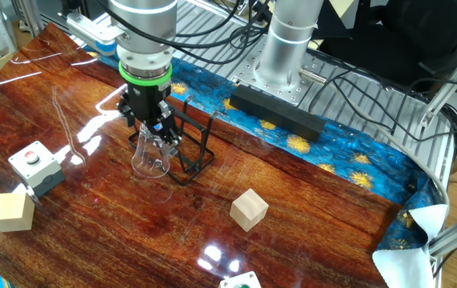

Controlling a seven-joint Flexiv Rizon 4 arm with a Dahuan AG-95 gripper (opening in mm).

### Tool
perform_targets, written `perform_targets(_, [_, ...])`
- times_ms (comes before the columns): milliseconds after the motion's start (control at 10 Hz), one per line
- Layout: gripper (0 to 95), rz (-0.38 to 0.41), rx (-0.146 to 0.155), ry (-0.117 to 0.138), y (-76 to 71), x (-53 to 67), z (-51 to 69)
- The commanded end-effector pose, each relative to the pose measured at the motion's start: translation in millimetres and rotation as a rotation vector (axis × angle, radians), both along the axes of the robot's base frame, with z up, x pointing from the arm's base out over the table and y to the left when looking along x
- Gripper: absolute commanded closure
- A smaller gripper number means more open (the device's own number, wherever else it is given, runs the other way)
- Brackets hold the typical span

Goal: Take the cup off the cup rack

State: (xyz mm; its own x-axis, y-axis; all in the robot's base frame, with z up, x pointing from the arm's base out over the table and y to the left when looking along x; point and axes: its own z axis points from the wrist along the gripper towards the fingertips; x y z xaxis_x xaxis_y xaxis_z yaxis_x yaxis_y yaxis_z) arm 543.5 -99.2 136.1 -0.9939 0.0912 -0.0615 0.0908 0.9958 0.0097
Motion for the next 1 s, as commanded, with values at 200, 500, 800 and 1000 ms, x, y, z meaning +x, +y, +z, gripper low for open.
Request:
perform_targets(200, [0.0, -0.01, 0.023, 0.009, -0.7, 1.3, 0.0])
perform_targets(500, [0.0, -0.011, 0.02, 0.013, -0.7, 1.3, 0.0])
perform_targets(800, [19.0, -0.005, 0.018, 0.013, -0.7, 1.3, 0.0])
perform_targets(1000, [19.0, -0.015, 0.01, 0.016, -0.7, 1.3, 0.0])
